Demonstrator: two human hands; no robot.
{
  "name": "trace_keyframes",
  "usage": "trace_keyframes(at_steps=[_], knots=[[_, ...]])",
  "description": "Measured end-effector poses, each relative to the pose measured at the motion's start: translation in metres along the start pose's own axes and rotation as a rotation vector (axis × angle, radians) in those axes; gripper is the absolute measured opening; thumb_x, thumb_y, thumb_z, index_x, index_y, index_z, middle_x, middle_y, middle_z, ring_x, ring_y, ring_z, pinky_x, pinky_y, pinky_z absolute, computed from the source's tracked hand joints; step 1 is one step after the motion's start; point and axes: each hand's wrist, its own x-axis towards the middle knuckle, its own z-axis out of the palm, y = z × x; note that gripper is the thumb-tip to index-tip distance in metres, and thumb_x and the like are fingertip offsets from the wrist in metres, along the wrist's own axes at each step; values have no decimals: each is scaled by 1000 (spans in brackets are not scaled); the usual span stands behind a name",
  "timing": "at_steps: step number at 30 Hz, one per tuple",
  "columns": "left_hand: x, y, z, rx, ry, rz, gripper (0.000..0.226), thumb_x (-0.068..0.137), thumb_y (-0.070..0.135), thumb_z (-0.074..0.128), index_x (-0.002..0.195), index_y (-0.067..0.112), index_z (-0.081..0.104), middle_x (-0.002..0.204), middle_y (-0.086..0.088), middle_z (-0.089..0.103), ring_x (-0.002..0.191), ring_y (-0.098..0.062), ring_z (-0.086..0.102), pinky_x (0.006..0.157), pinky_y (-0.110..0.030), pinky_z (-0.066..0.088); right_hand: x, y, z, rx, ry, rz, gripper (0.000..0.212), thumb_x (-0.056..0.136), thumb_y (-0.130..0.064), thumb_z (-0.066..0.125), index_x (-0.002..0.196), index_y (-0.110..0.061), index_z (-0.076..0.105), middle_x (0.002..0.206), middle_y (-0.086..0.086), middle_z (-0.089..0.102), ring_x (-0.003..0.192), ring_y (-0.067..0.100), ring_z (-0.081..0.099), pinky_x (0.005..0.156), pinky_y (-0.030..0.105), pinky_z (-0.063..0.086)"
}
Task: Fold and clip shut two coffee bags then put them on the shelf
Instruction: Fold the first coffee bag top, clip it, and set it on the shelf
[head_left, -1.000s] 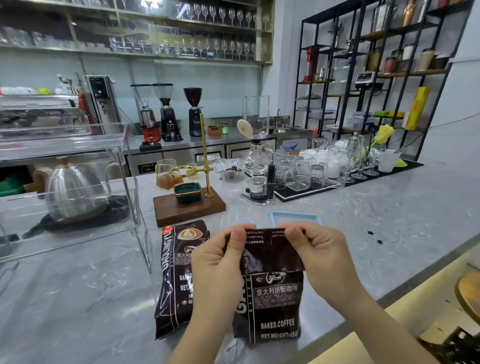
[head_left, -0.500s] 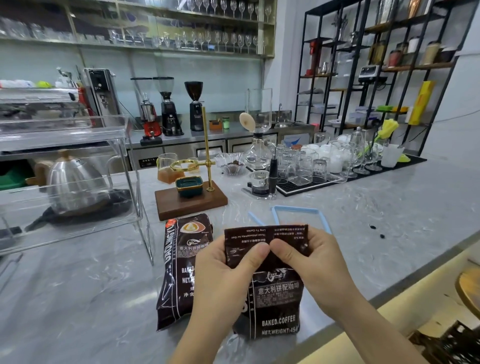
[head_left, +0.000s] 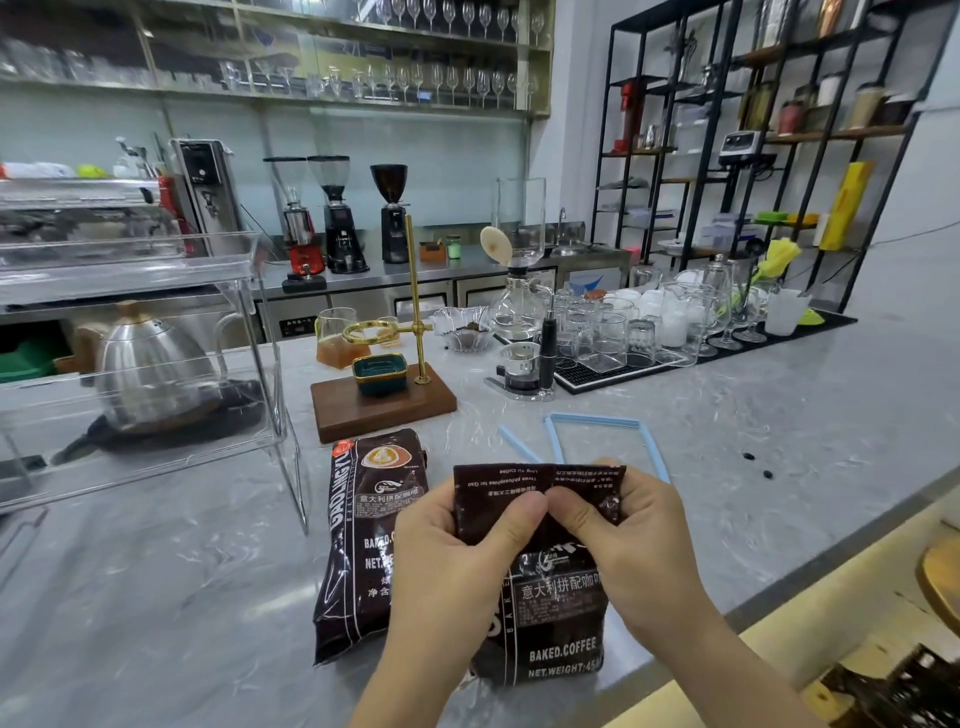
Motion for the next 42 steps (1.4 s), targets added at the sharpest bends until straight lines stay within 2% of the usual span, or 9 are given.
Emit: trace_keyframes(at_steps=[3,7,12,18,22,28,36,39,42], knots=[[-2,-2,0,66,15,37,19,67,1,85,70,18,79,72,-2,81,66,-13,77,59,-22,59,0,1,1,-13,1,-22,8,66,-25,77,66,-18,72,69,12,75,68,34,71,69,50,59],[-4,-5,2,76,73,26,27,71,-2,82,69,26,79,70,1,81,64,-12,77,59,-23,61,-1,3,0,-11,-17,-29,10,69,-22,75,68,-13,71,68,13,74,66,28,71,67,44,59],[-6,-5,4,-1,74,47,5,76,21,73,74,17,77,67,-1,78,63,-11,73,61,-30,61,-2,1,1,47,-51,9,6,69,-19,74,73,-18,77,75,9,78,71,23,76,65,30,59],[-6,-7,5,-2,111,87,13,70,27,70,72,15,76,64,-2,77,60,-9,72,58,-26,61,-5,-1,2,74,-54,5,8,69,-17,73,73,-20,78,75,7,79,71,22,76,62,26,59],[-6,-7,5,56,103,112,15,79,9,75,66,17,73,61,6,76,54,2,70,51,-11,52,-4,0,1,63,-63,6,9,71,-18,72,78,-16,78,79,8,79,75,23,77,65,27,59],[-5,-9,3,113,81,102,29,72,-3,82,72,26,78,71,5,80,64,-5,76,57,-15,55,-3,3,1,64,-49,1,9,71,-17,72,75,-10,76,76,9,79,72,22,76,63,25,58],[-5,-13,5,99,148,81,39,70,-12,80,61,26,77,63,2,78,56,-4,73,52,-15,54,-4,9,1,12,-31,-75,11,72,-14,78,65,-11,70,63,6,72,60,16,69,60,23,54],[-7,-11,4,48,120,80,36,70,-7,81,64,28,79,65,0,79,58,-7,74,53,-16,55,-5,7,2,37,-27,-37,4,68,-17,74,68,-12,73,68,9,76,64,19,72,61,24,57],[-11,-7,4,-31,93,93,13,62,13,78,65,26,79,66,0,79,60,-7,75,54,-13,54,-8,4,0,51,-30,-2,8,66,-17,73,72,-12,75,72,11,77,67,21,75,61,23,57]])
